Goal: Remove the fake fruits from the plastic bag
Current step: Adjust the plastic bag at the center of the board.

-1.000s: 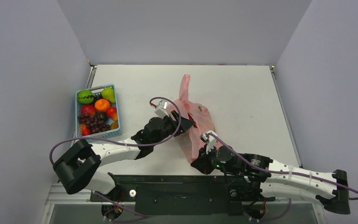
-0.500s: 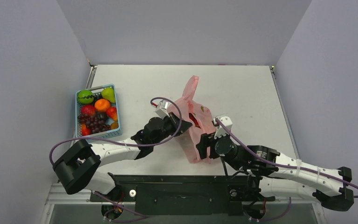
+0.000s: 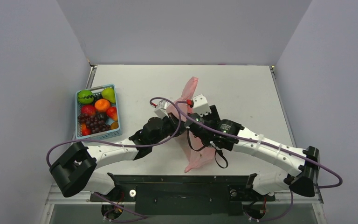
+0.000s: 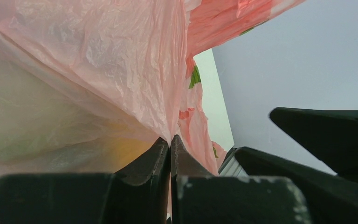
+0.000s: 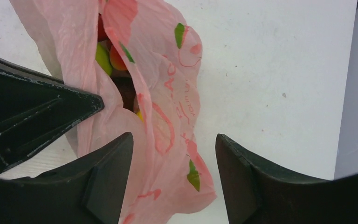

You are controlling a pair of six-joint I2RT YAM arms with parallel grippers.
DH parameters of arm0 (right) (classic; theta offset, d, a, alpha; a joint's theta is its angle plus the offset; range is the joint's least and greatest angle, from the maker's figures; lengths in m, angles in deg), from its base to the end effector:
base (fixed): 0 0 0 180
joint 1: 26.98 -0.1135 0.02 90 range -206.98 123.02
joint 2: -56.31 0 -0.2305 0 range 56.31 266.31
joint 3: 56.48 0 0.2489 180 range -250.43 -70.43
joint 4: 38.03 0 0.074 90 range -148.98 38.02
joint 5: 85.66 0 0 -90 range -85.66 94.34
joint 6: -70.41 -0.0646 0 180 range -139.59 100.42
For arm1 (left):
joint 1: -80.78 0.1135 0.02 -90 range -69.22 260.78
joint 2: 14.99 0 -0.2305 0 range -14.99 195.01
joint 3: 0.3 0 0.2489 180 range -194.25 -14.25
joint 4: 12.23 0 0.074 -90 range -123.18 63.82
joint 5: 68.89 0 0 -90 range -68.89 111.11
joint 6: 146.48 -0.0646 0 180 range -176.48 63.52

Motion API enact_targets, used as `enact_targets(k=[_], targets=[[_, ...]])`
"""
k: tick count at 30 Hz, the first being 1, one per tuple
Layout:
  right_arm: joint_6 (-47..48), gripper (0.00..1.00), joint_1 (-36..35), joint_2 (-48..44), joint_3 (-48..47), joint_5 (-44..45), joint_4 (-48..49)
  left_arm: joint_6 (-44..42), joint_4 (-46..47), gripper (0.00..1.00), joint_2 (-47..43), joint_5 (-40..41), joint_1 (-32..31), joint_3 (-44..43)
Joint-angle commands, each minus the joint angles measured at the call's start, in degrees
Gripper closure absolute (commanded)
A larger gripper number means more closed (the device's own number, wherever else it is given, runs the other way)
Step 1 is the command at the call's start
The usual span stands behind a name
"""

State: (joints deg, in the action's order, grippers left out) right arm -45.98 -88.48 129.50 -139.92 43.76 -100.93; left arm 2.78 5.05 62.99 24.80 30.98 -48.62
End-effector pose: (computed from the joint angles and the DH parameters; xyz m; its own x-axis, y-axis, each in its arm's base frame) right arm 0.1665 0.2207 0.2799 -0.5598 -0.3115 -0.7678 -0.2749 0.9440 -0.1825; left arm 0.2120 -0.2444 0.1861 -0.6910 -0.5112 -0.5111 0.2499 0.4945 -0.8325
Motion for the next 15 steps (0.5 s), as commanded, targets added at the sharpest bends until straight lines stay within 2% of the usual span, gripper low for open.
enact_targets(k=[1,10,12,15], targets=[[4.1,0.43,-0.1,5.5,-1.7,1.1,5.1,-0.7,0.9,1.0,-1.9,0.7,-0.1,-0.7],[5.1,0.62,0.4,10.6,6.7,8.2,17.5,1.2,3.1,1.0,-3.0,3.1,-0.2,2.4],[5.2,0.72,0.9,10.2,7.8,9.9,19.0,1.4,3.0,1.0,-3.6,3.4,-0.2,2.9],[4.8,0.94,3.6,7.1,9.1,11.3,21.0,0.9,1.5,1.0,-5.0,3.9,0.1,3.2]])
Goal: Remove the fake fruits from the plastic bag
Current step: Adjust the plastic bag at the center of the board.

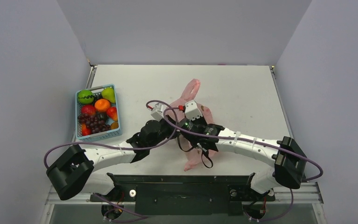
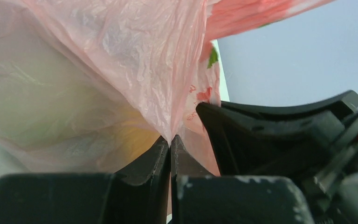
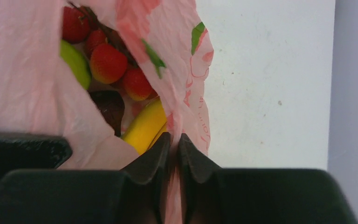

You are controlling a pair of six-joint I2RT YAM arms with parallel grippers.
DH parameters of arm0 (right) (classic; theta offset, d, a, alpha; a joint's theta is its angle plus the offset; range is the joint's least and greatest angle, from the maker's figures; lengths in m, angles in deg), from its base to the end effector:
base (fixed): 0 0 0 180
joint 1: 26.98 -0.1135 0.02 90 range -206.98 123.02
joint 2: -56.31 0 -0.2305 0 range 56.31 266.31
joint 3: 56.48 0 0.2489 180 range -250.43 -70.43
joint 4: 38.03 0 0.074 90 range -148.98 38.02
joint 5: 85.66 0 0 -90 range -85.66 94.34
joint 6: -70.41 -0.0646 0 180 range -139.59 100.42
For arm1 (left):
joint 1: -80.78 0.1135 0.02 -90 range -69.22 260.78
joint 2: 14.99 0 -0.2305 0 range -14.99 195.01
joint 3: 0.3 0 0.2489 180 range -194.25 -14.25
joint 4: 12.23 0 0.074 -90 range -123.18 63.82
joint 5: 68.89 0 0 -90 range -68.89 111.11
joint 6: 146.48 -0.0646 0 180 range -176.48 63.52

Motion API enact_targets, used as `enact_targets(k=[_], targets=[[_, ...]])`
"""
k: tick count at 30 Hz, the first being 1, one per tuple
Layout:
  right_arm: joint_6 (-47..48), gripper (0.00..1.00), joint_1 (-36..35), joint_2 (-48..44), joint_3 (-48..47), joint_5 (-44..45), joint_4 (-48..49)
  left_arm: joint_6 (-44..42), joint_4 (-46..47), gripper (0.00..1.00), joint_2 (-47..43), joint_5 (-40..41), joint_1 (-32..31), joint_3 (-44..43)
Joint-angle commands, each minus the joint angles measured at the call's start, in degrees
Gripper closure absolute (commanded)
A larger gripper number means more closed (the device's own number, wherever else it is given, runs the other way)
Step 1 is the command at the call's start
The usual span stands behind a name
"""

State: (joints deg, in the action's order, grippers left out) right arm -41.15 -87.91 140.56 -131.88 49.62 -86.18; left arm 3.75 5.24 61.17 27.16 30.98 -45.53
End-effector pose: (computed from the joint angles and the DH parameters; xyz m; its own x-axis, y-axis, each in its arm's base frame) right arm 0.1897 0.2468 0.2044 -0.5359 -0.4318 -0.7255 -0.2474 0.9019 -0.3541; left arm 0.2071 -0.2345 0.1772 -0.6765 -0.5368 -0.5042 0.2139 0.5119 -0.8320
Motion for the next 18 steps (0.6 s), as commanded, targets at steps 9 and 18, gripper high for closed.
enact_targets(k=[9,18], targets=[[-5.1,1.0,27.5,-22.7,2.3,-46.2,16.1,3.9,6.4,1.0,-5.1,-14.8,10.6,-0.9],[-50.5,1.0,54.6,-13.6,12.9,-90.4,69.6,21.5,37.0,1.0,3.4,-33.3,23.9,-0.3]])
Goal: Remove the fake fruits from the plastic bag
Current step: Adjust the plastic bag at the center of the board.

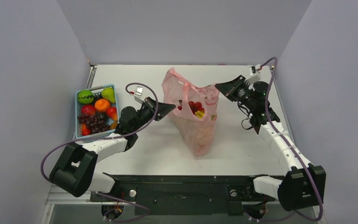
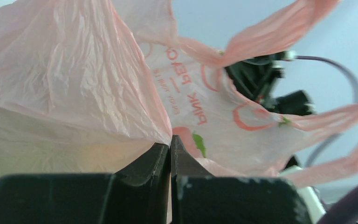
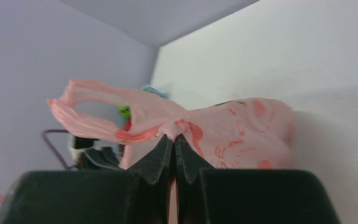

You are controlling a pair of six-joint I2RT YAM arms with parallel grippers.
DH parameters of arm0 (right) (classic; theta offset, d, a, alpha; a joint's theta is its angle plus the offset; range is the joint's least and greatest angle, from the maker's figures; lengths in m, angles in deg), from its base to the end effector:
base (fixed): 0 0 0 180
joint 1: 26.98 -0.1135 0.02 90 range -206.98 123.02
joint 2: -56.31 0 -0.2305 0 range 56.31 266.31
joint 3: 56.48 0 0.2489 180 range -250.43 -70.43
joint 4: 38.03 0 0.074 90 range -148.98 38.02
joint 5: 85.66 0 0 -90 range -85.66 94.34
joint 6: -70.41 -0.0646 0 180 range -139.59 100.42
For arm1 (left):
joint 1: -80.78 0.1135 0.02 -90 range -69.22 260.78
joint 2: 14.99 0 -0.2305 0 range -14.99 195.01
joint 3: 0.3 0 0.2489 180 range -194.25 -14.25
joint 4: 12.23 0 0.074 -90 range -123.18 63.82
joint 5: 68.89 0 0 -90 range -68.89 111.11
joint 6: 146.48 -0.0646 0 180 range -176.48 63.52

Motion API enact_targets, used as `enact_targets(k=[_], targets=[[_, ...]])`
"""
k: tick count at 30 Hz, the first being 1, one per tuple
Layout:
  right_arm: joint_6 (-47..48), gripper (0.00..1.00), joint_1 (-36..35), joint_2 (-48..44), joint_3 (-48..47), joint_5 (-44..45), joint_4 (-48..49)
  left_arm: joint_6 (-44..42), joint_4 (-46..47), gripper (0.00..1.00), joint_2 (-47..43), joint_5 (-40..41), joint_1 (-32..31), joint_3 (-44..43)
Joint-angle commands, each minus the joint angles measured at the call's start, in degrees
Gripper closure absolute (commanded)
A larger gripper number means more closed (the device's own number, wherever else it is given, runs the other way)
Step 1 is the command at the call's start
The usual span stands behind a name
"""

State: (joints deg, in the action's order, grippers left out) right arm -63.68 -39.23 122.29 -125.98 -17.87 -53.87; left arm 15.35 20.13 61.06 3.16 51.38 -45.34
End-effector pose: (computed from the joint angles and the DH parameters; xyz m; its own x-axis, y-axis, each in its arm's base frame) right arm 0.2932 0.0886 0.3108 -0.5375 0.5425 -0.6456 -0.2552 0.6250 0.7377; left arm 0.2631 -0.1711 0.2122 -0.6924 -0.6474 -0.3186 0.2488 0.2003 -0.9476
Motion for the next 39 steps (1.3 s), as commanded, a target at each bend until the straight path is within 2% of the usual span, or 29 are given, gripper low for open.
enact_targets(k=[1,2,4,6,9,13,14,15,16,17,18,23,27,28,29,30,33,34,36,38,39], targets=[[-38.3,1.0,8.6,7.4,8.1,-24.0,43.5,12.9,27.8,1.0,5.4,-9.8,4.3,-0.6],[-47.4,1.0,9.9,8.8,9.7,-24.4,54.1,14.3,30.0,1.0,6.1,-10.8,5.7,-0.9],[-57.5,1.0,13.4,13.2,10.4,-24.7,67.1,17.2,34.2,1.0,8.4,-12.3,7.6,-1.9],[-61.9,1.0,16.0,16.4,9.8,-24.9,72.5,19.8,36.8,1.0,10.1,-13.0,9.2,-3.0],[-58.8,1.0,18.8,16.1,9.7,-25.7,69.3,21.2,41.9,1.0,11.6,-12.9,10.6,-3.0],[-38.9,1.0,19.8,11.0,11.3,-24.3,44.9,16.8,39.9,1.0,12.9,-14.5,10.3,1.3],[-30.2,1.0,19.8,10.2,11.1,-22.6,34.4,13.7,37.3,1.0,13.2,-14.6,9.8,2.3],[-25.5,1.0,19.6,9.0,10.8,-21.3,29.1,12.1,35.6,1.0,13.8,-14.5,9.5,4.2],[-17.4,1.0,19.5,8.5,10.0,-18.6,18.3,8.9,32.3,1.0,14.2,-14.3,8.7,5.0],[-13.9,1.0,19.4,7.9,9.5,-17.1,10.4,7.5,31.4,1.0,15.6,-14.0,8.1,6.3],[-8.7,1.0,19.4,7.2,9.6,-14.5,7.6,6.1,31.7,1.0,16.7,-14.0,6.8,6.8],[3.1,0.98,18.4,4.0,8.4,-6.1,-9.3,7.0,37.7,1.0,20.1,-12.7,3.5,9.2],[11.4,0.74,11.9,4.0,0.0,6.3,-26.0,7.0,36.8,1.0,19.7,-12.2,2.4,8.9],[12.0,0.65,9.1,2.5,-1.0,10.1,-27.6,7.0,36.0,1.0,19.3,-12.1,2.2,8.8],[12.6,0.6,7.9,1.4,-2.0,12.2,-30.0,6.9,35.7,1.0,19.0,-12.1,2.0,8.6],[12.7,0.49,5.5,-1.2,-2.5,17.1,-30.9,6.8,35.1,0.98,18.4,-12.0,2.0,8.5],[12.8,0.34,2.0,-5.7,-5.3,26.5,-34.9,5.0,30.2,0.84,16.3,-12.2,1.9,8.3],[13.1,0.27,1.0,-6.9,-7.2,27.2,-35.9,4.1,28.5,0.77,14.5,-12.6,1.9,8.1],[13.7,0.2,-0.6,-8.0,-10.2,29.2,-39.7,-0.2,21.0,0.69,10.2,-12.8,1.9,7.6],[13.1,0.19,-2.0,-8.7,-12.5,29.9,-42.5,-8.0,7.4,0.64,3.8,-11.7,1.8,5.7],[12.2,0.17,-3.1,-8.8,-13.1,29.0,-43.3,-15.0,-5.2,0.63,1.2,-10.9,1.6,4.5]])
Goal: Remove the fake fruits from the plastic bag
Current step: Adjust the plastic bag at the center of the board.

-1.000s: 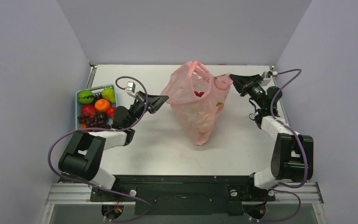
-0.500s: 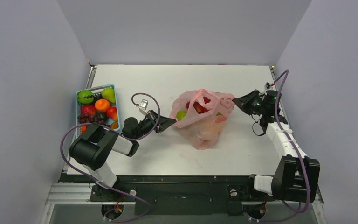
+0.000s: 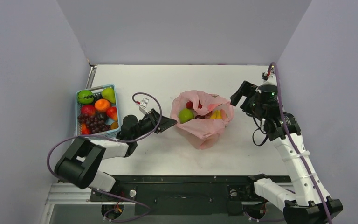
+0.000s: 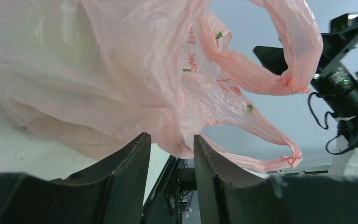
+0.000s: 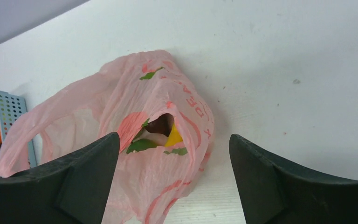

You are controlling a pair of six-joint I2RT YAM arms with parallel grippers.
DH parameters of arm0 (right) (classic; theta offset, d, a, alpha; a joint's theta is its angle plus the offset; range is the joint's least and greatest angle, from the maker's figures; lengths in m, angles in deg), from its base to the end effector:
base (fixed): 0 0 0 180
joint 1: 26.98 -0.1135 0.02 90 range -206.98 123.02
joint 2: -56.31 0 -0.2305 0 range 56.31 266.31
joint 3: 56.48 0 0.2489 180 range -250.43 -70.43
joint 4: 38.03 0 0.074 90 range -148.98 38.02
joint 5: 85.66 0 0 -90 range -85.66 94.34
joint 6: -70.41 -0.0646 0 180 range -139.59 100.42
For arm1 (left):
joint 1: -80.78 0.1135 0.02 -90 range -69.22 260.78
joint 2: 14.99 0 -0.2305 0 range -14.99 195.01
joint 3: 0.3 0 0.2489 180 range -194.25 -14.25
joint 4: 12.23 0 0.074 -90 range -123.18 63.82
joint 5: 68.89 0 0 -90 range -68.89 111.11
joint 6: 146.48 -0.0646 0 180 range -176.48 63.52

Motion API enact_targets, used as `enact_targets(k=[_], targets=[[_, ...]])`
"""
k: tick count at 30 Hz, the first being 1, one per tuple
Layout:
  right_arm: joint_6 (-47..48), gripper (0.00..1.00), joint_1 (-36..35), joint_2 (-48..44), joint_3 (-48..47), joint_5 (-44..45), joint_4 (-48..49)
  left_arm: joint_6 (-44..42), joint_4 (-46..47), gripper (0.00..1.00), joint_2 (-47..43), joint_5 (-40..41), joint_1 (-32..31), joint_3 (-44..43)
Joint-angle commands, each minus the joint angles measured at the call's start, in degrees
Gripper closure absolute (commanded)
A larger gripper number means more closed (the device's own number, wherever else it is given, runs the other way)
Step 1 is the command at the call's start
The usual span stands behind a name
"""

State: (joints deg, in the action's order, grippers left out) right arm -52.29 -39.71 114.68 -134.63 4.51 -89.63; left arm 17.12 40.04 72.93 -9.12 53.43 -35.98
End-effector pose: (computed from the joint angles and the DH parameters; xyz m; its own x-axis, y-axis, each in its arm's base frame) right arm 0.2450 0.0551 0.3209 -0.5505 0.4295 -0.7159 0.0945 0.8841 0.4577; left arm 0.2461 -0.1639 0.1471 -0.8097 -0.5144 -0.2826 0.2388 0.1511 -0.9592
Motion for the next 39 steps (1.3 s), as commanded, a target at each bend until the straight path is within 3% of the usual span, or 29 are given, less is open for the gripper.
enact_targets(k=[1,2,4,7,10,13,15,24,29,34,36,38,39], targets=[[-0.2,0.16,-3.3,-1.3,-5.6,6.0,-9.1,-21.0,-31.8,0.6,-15.4,4.2,-1.1,-8.2],[-1.0,0.15,-4.7,-1.5,-6.2,5.0,-9.9,-29.0,-44.5,0.58,-17.8,5.9,-1.6,-9.9],[-3.7,0.14,-6.0,-2.1,-7.0,2.0,-11.9,-38.0,-57.0,0.54,-24.4,10.2,-2.3,-15.0],[-10.0,0.13,-6.6,-3.8,-4.8,-3.7,-12.2,-47.0,-67.2,0.53,-27.7,13.5,-2.8,-22.5],[-19.3,0.13,-6.8,-6.1,-1.3,-3.3,-12.8,-57.4,-74.1,0.52,-28.1,17.7,-5.1,-28.9],[-28.0,0.13,-7.1,-6.8,2.6,-4.6,-13.3,-66.3,-75.0,0.5,-26.7,26.5,-11.4,-34.6],[-30.2,0.13,-7.7,-7.1,3.7,-4.4,-13.8,-76.7,-74.7,0.48,-24.7,32.2,-16.4,-37.4],[-33.7,0.13,-10.6,-9.6,10.7,-4.4,-13.1,-113.2,-67.7,0.45,-10.2,57.0,-35.7,-44.2],[-34.6,0.13,-11.2,-11.0,13.3,-5.2,-11.5,-130.6,-59.8,0.45,-3.4,62.2,-38.7,-43.8],[-36.0,0.16,-12.6,-11.4,14.2,-5.3,-10.1,-136.7,-56.0,0.45,1.1,64.3,-39.4,-45.0],[-37.0,0.23,-13.3,-11.9,15.5,-5.6,-8.7,-135.9,-56.5,0.47,2.5,63.4,-39.4,-46.1],[-38.4,0.39,-13.6,-12.7,17.4,-6.1,-6.7,-134.7,-56.6,0.52,3.4,62.6,-39.2,-47.2],[-38.7,0.54,-13.7,-13.5,18.6,-6.1,-5.8,-134.2,-56.6,0.59,4.0,62.2,-39.1,-47.9]])
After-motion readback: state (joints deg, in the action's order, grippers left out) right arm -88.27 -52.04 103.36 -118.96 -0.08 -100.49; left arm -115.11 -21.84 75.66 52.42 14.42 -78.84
